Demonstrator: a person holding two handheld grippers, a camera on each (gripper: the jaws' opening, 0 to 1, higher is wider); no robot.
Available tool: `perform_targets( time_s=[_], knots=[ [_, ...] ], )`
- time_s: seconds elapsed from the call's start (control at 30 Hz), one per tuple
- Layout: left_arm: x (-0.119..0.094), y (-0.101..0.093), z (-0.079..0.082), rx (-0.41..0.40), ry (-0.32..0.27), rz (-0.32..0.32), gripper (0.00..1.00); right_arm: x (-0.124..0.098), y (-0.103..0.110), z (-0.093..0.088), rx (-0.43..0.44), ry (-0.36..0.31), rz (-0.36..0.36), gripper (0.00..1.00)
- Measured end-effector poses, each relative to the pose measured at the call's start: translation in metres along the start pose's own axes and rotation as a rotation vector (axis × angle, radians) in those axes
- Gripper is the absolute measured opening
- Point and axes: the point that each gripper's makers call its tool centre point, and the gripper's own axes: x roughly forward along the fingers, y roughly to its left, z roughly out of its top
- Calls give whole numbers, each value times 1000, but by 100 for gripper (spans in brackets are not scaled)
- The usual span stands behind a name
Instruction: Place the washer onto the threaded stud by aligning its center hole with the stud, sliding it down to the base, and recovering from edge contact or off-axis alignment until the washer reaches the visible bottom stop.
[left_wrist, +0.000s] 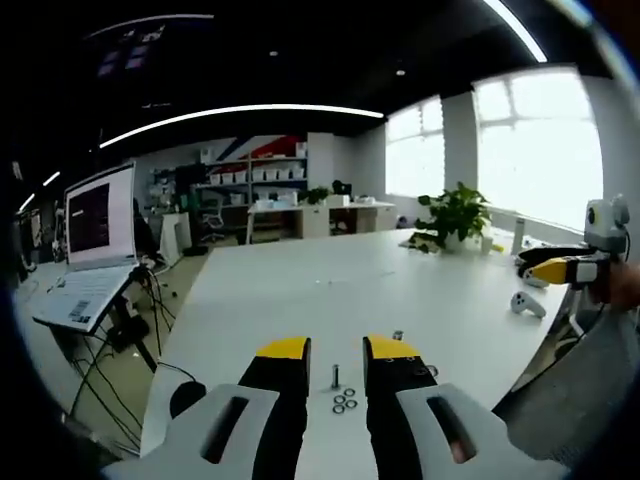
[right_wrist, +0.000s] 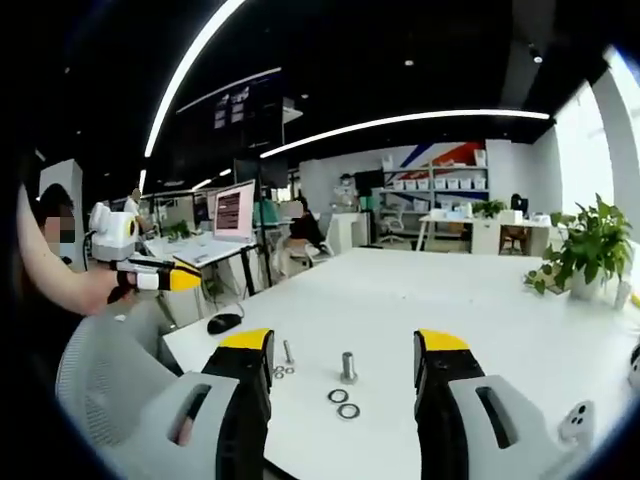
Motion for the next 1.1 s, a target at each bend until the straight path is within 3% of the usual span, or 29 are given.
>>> perform_targets(
  time_s=[1.1],
  knots=[
    [3, 1, -4, 1, 8, -4, 18, 1, -4, -11, -20, 60, -15, 57]
  ],
)
